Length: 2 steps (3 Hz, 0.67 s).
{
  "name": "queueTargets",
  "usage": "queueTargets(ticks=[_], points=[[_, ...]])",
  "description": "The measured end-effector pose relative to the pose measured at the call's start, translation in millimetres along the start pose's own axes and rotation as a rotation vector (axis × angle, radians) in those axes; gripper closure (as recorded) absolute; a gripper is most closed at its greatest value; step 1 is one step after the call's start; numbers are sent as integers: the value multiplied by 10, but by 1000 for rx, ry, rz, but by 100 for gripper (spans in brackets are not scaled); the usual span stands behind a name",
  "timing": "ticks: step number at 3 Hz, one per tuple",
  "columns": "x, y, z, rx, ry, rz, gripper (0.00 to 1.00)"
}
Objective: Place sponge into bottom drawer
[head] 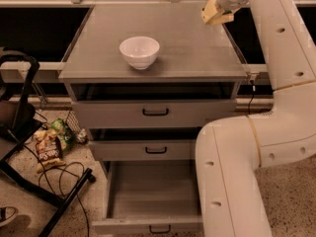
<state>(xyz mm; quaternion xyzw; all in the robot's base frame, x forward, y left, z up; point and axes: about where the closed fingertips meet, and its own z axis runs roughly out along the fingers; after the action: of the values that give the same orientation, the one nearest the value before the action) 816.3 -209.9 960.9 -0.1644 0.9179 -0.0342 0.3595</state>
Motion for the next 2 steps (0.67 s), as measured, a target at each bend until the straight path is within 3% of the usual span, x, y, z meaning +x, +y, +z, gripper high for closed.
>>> queueTargets(ticks=[2], points=[[565,-19,-316,14,324,-96,100]])
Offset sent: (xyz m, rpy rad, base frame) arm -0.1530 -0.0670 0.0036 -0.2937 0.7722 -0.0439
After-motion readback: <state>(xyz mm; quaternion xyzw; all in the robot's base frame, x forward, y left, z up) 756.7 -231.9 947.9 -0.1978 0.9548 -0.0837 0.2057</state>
